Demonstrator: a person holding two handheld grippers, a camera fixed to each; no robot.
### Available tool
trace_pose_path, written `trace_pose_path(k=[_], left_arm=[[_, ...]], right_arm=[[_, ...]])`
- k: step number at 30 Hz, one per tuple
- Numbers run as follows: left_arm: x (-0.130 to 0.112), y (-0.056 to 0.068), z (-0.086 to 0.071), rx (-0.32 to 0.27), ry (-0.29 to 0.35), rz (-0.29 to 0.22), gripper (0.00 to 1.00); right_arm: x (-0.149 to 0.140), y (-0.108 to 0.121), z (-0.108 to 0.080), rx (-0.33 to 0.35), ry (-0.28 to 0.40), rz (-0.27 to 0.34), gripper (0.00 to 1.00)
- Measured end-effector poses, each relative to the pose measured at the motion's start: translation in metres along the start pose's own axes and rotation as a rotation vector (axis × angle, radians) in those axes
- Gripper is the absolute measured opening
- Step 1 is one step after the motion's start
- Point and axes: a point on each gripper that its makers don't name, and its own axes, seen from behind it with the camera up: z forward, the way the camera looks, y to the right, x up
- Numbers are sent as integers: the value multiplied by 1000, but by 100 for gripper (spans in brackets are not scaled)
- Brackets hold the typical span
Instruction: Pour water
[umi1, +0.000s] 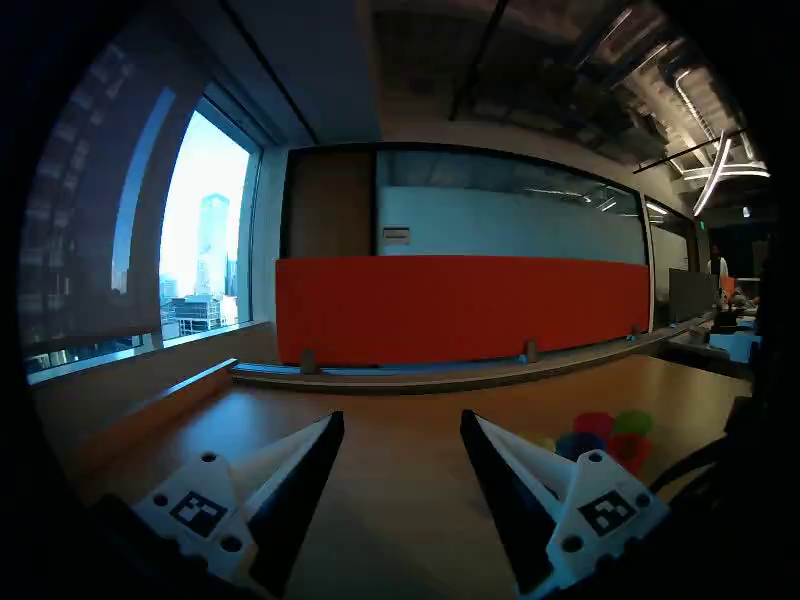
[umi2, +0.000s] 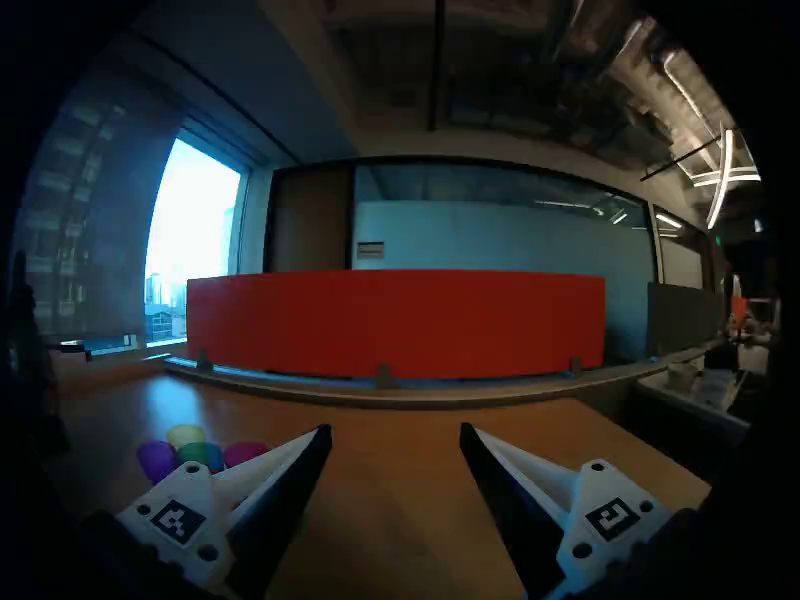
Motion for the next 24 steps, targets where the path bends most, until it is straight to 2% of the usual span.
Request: trace_pose_path(k=[6,12,24], left_arm=[[21,6,6,-30,-4,-17,86],[49,10,12,-50,15,-7,86],[85,22,19,-96,22,12,86]], right_arm=[[17,-1,6,17,-13,34,99],[32,0,11,17,-27,48,99],[58,-3,19,30,-39,4,99]])
